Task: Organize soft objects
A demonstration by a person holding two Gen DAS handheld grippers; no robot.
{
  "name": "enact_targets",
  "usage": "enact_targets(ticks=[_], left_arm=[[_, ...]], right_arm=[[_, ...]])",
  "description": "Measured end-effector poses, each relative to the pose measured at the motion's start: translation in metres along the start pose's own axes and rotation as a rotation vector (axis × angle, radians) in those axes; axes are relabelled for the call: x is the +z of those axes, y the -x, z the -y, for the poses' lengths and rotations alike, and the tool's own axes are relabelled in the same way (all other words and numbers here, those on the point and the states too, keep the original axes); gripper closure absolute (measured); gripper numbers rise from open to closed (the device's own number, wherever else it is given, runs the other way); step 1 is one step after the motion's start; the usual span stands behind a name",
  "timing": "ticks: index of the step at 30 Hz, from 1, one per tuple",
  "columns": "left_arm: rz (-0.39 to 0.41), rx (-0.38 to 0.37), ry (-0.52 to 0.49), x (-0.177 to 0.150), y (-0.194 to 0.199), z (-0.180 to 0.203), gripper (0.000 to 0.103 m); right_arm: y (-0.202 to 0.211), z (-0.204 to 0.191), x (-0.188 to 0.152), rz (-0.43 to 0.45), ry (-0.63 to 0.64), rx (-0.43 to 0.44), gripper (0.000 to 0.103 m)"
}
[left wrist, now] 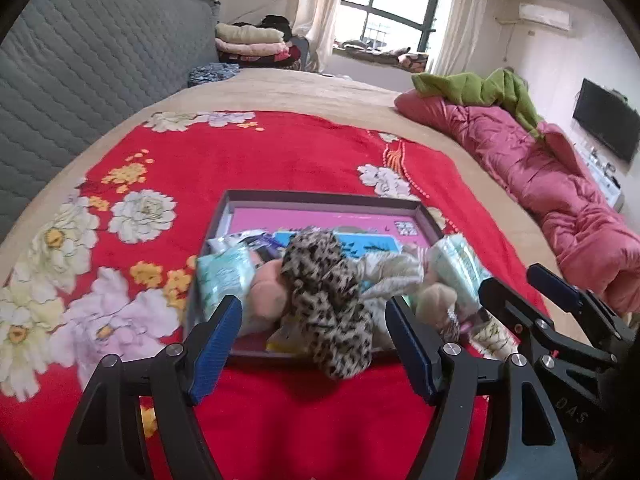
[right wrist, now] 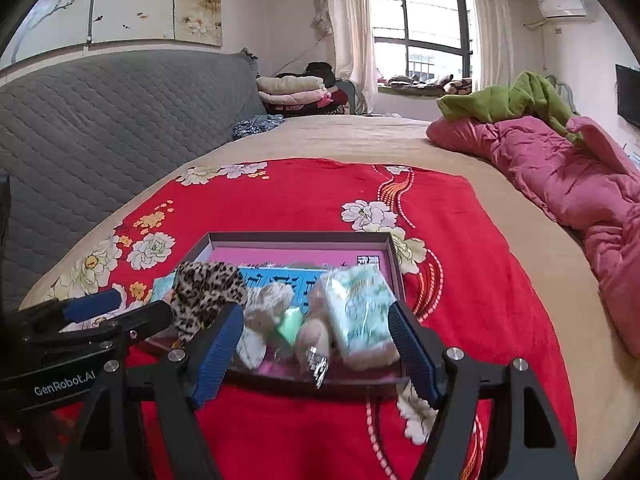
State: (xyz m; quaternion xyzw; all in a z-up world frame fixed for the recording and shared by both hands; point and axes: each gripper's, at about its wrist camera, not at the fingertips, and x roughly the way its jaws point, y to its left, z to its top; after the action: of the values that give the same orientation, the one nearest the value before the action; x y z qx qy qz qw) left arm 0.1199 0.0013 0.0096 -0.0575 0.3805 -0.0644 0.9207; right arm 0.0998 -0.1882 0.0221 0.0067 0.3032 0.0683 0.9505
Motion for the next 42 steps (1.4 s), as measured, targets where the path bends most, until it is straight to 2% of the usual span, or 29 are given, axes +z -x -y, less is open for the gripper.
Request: enact_targets(ticks=[3, 8, 13, 17, 29, 42], left_arm=[[-0.009, 0.057, -0.024, -0.009, 0.007, 0.002, 0.027], [-0.059, 0.084, -0.011, -0.031, 0.016, 0.001, 0.027], [-0.081, 0.119, -0.008, -0.049, 0.027, -0.001, 0.027], [-0.084, 0.134, 0.005, -0.063, 0.039, -0.002, 0.027], [-0.089, 0.131, 0.008, -0.078, 0.058, 0.005, 0.027], [-0.124, 0.134, 0.003, -0.086, 0.049, 0.006, 0.027]], right_arm=[[0.007, -0.004, -0.01, -0.016, -0.01, -0.01, 0.029], [0.018, -0.007, -0.027, -0.032, -0.021, -0.018, 0.029], [0.034, -0.013, -0.04, -0.013, 0.009, -0.04, 0.029], [0.041, -0.014, -0.048, -0.033, 0.006, -0.025, 0.029], [0.058, -0.019, -0.064, -0.06, 0.018, -0.027, 0.029], [0.057, -0.016, -0.077, -0.084, -0.011, -0.038, 0.029]])
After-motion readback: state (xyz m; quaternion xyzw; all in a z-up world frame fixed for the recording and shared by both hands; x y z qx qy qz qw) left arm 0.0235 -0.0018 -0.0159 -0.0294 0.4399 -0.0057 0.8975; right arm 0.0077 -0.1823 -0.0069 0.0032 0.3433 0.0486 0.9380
